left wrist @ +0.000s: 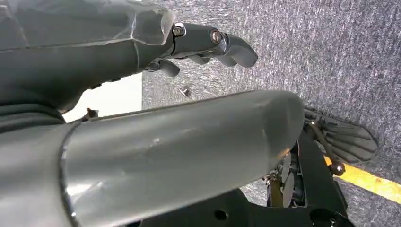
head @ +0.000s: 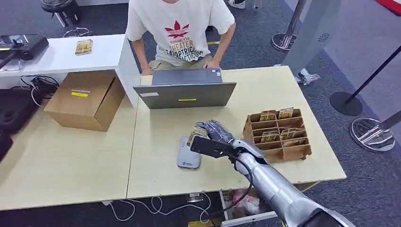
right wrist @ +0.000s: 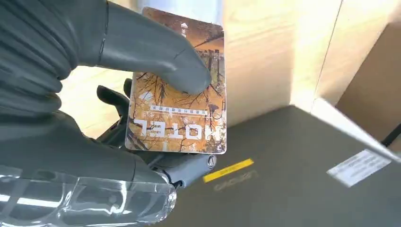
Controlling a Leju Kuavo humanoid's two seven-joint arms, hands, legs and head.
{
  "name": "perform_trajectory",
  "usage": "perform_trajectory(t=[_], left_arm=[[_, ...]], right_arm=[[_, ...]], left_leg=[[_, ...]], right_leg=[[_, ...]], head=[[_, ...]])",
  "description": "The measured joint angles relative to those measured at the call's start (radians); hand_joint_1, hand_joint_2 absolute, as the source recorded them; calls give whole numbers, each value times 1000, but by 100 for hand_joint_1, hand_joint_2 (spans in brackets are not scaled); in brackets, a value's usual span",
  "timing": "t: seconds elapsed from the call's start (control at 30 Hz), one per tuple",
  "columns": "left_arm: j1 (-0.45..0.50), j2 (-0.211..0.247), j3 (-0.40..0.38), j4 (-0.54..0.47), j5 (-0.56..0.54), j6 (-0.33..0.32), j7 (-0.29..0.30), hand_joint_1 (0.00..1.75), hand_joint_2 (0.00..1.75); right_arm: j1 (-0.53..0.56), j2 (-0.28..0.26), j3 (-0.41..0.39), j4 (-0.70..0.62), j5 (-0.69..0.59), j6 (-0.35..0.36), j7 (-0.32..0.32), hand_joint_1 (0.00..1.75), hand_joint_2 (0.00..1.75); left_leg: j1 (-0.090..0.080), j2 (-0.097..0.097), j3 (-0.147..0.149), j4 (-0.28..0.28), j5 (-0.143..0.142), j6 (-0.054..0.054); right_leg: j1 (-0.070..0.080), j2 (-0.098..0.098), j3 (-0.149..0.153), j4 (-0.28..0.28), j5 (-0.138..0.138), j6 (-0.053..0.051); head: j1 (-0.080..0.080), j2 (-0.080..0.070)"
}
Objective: Pass the card to the sensor for recognition and then transmit it.
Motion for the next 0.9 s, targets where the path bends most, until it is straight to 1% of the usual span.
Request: perform_trajectory(t=[0.13,0.3,0.6,0.9], left_arm=[[0,0,-1,0,-9,-3,-3,0,0],[-1,0,-7,0,-22,-6,-3,0,0],[-1,0,-9,0,-34,-7,0,0,0],[-3,0,-9,0,-38,-2,9,0,0]], right_arm=[[-12,26,35,31,-6,7,-2,175,175],[-14,41,66,64,-18,7,-3,175,175],[-19,51,92,144,-53,18,4,175,175],[-54,76,106,226,-60,27,35,175,175]], left_leg=[[0,-1,0,0,0,0],[0,0,0,0,0,0],[0,0,0,0,0,0],[0,0,0,0,0,0]], right_leg=[[0,0,0,0,0,0],[0,0,0,0,0,0],[0,-1,0,0,0,0],[0,0,0,0,0,0]], head=[[0,0],[0,0],[0,0],[0,0]])
